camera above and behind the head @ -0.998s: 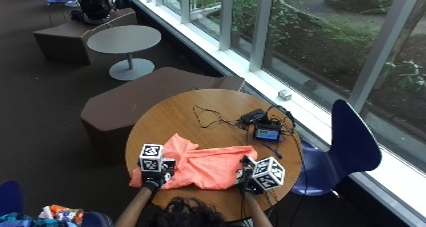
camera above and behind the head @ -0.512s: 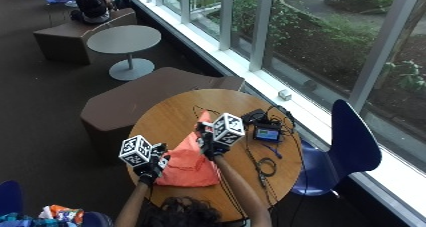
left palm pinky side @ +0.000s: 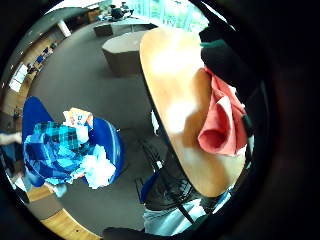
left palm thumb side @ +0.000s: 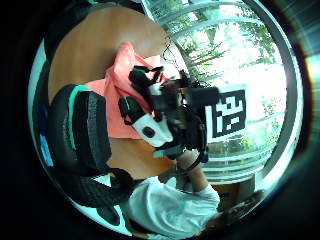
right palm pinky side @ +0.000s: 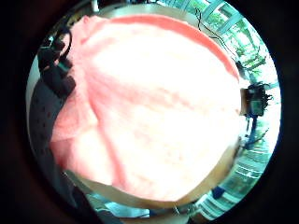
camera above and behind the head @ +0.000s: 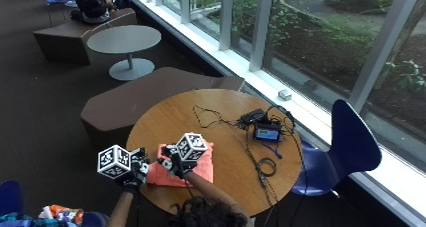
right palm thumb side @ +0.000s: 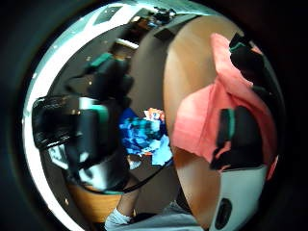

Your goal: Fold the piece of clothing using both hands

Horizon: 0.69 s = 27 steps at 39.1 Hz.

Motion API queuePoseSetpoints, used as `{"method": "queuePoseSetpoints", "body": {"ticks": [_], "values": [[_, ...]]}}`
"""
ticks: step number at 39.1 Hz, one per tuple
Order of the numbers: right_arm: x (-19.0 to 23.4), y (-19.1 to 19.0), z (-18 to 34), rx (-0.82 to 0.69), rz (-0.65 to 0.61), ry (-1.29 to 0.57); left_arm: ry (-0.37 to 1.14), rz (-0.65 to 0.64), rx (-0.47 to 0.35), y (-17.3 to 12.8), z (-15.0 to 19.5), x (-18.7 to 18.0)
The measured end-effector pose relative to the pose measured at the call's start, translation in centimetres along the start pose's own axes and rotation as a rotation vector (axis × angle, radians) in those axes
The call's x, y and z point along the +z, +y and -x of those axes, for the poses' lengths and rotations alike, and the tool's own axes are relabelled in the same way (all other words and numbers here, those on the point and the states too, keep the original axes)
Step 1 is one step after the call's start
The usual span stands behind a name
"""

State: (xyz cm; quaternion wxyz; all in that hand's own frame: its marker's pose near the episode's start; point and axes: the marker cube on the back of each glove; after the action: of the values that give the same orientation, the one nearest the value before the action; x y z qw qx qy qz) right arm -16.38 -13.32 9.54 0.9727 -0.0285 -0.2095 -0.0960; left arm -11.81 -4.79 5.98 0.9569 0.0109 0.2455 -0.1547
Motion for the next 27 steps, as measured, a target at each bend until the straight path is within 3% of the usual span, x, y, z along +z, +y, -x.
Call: {"method": "queuePoseSetpoints", "body": {"ticks": [4,10,16,27], "values": [[-1.3,-1.1,-1.7,-0.089,-0.154,-0.200,-0.009,0.014,0.008,0.1,-0.2,0.2],[-9.3,0.9,-4.6,-0.072,-0.278,-0.298,-0.024,0.029,0.070,0.2,-2.4,0.4],[-14.8,3.5,-8.5,0.008,-0.330,-0.197,-0.089,-0.011,0.147,0.8,-5.4,0.0],[-19.0,10.9,-13.2,0.253,-0.204,0.222,-0.418,-0.019,0.243,0.9,-10.7,-0.4]]}}
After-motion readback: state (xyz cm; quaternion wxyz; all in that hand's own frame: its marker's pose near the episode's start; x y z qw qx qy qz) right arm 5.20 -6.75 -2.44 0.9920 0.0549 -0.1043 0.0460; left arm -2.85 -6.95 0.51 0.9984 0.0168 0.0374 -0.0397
